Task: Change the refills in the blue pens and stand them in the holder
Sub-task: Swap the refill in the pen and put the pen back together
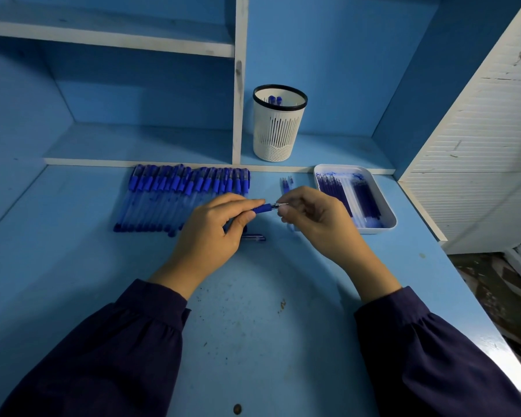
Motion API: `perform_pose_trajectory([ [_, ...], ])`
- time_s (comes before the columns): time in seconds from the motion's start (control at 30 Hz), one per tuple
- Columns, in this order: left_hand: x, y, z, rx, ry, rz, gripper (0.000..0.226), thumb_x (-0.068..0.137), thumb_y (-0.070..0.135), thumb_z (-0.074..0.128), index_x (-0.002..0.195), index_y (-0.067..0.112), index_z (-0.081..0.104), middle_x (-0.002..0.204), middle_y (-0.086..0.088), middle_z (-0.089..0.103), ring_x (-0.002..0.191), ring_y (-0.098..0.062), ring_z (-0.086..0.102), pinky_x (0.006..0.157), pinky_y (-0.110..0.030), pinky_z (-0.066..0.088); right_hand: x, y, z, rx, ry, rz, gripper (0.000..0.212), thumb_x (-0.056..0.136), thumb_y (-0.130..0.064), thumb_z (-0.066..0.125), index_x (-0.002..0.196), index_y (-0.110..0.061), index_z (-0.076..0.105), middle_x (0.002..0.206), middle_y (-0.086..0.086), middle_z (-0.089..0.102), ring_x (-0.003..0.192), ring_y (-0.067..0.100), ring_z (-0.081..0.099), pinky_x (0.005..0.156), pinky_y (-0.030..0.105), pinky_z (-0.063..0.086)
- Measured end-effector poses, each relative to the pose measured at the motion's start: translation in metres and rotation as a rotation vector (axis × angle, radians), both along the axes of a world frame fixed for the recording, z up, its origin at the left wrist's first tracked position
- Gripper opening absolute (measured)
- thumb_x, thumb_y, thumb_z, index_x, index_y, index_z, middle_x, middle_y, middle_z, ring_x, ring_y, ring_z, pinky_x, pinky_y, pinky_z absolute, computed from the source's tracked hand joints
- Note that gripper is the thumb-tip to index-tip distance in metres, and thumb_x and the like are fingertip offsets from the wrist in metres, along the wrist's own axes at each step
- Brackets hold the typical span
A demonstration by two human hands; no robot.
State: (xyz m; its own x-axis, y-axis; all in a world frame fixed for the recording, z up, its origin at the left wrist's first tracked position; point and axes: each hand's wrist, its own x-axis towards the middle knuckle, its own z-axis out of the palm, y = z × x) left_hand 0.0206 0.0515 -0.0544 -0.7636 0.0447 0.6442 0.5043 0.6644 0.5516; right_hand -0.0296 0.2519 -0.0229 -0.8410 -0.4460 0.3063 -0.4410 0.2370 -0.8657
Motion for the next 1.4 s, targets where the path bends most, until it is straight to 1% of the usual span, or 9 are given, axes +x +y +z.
perform_pose_trajectory([
  [0.17, 0.000, 0.000, 0.000, -0.012, 0.014, 0.001, 0.026, 0.095, 0.014, 0.062, 0.119, 0.013, 0.071, 0.105, 0.003, 0.069, 0.090, -0.009, 0.065, 0.079, -0.028, 0.056, 0.000, 0.000, 0.000, -0.081, -0.060, 0.021, 0.015, 0.085, -0.002, 0.070, 0.099, -0.007, 0.065, 0.082, 0.005, 0.067, 0.071, 0.013, 0.062, 0.073, 0.026, 0.052],
  [0.37, 0.001, 0.001, 0.000, -0.007, 0.023, -0.006, 0.025, 0.093, 0.008, 0.064, 0.116, 0.012, 0.072, 0.097, 0.006, 0.070, 0.082, -0.006, 0.064, 0.070, -0.024, 0.055, 0.001, -0.004, -0.006, -0.007, 0.005, -0.075, 0.005, 0.088, -0.003, 0.065, 0.087, -0.008, 0.067, 0.071, 0.008, 0.066, 0.070, 0.032, 0.059, 0.069, 0.040, 0.050],
  [0.47, 0.001, 0.000, 0.001, 0.000, 0.028, 0.001, 0.024, 0.093, 0.008, 0.063, 0.115, 0.011, 0.073, 0.095, 0.011, 0.066, 0.081, -0.005, 0.062, 0.067, -0.026, 0.055, 0.004, -0.009, -0.005, -0.041, -0.010, -0.088, 0.004, 0.089, -0.005, 0.065, 0.087, -0.008, 0.067, 0.070, 0.007, 0.066, 0.066, 0.022, 0.061, 0.068, 0.038, 0.050],
  [0.53, 0.001, -0.002, 0.001, 0.009, 0.039, 0.021, 0.023, 0.095, 0.011, 0.062, 0.115, 0.011, 0.073, 0.098, 0.011, 0.066, 0.084, -0.004, 0.062, 0.071, -0.025, 0.055, 0.007, -0.012, -0.004, -0.087, -0.068, -0.092, 0.003, 0.089, -0.010, 0.068, 0.090, -0.008, 0.068, 0.074, 0.006, 0.069, 0.067, 0.013, 0.062, 0.064, 0.028, 0.051],
  [0.63, 0.002, -0.007, 0.002, 0.020, 0.041, 0.052, 0.023, 0.096, 0.013, 0.062, 0.117, 0.011, 0.071, 0.104, 0.007, 0.068, 0.091, -0.003, 0.062, 0.080, -0.022, 0.055, 0.010, -0.015, -0.006, -0.103, -0.126, -0.113, 0.016, 0.083, -0.015, 0.074, 0.096, -0.007, 0.068, 0.081, 0.000, 0.070, 0.071, 0.004, 0.064, 0.069, 0.019, 0.052],
  [0.87, 0.007, -0.017, 0.001, 0.029, 0.018, 0.090, 0.024, 0.095, 0.017, 0.061, 0.117, 0.013, 0.071, 0.106, 0.006, 0.068, 0.096, -0.009, 0.065, 0.084, -0.033, 0.057, 0.017, -0.015, -0.015, 0.250, 0.165, 0.020, 0.020, 0.081, -0.014, 0.077, 0.100, -0.013, 0.070, 0.090, -0.009, 0.067, 0.085, 0.007, 0.061, 0.083, 0.017, 0.049],
  [1.03, 0.011, -0.021, 0.001, 0.016, 0.009, 0.100, 0.025, 0.095, 0.019, 0.060, 0.117, 0.015, 0.072, 0.104, 0.007, 0.069, 0.093, -0.008, 0.065, 0.082, -0.034, 0.057, 0.019, -0.022, -0.022, 0.309, 0.267, 0.076, 0.014, 0.083, -0.006, 0.071, 0.096, -0.009, 0.071, 0.084, -0.006, 0.061, 0.078, 0.009, 0.054, 0.074, 0.013, 0.043],
  [1.23, 0.013, -0.022, -0.001, 0.006, 0.005, 0.105, 0.025, 0.095, 0.017, 0.061, 0.117, 0.015, 0.072, 0.105, 0.006, 0.069, 0.093, -0.010, 0.065, 0.080, -0.036, 0.057, 0.019, -0.020, -0.016, 0.185, 0.136, -0.025, 0.012, 0.090, -0.006, 0.060, 0.095, -0.013, 0.069, 0.084, 0.003, 0.066, 0.078, 0.017, 0.058, 0.074, 0.027, 0.049],
  [1.4, 0.013, -0.021, -0.002, -0.003, 0.001, 0.100, 0.027, 0.094, 0.020, 0.060, 0.118, 0.016, 0.072, 0.103, 0.008, 0.068, 0.091, -0.008, 0.063, 0.078, -0.032, 0.057, 0.015, -0.016, -0.012, 0.041, 0.081, -0.164, 0.018, 0.092, -0.003, 0.055, 0.091, -0.017, 0.067, 0.078, -0.011, 0.060, 0.069, 0.004, 0.053, 0.066, 0.012, 0.039],
])
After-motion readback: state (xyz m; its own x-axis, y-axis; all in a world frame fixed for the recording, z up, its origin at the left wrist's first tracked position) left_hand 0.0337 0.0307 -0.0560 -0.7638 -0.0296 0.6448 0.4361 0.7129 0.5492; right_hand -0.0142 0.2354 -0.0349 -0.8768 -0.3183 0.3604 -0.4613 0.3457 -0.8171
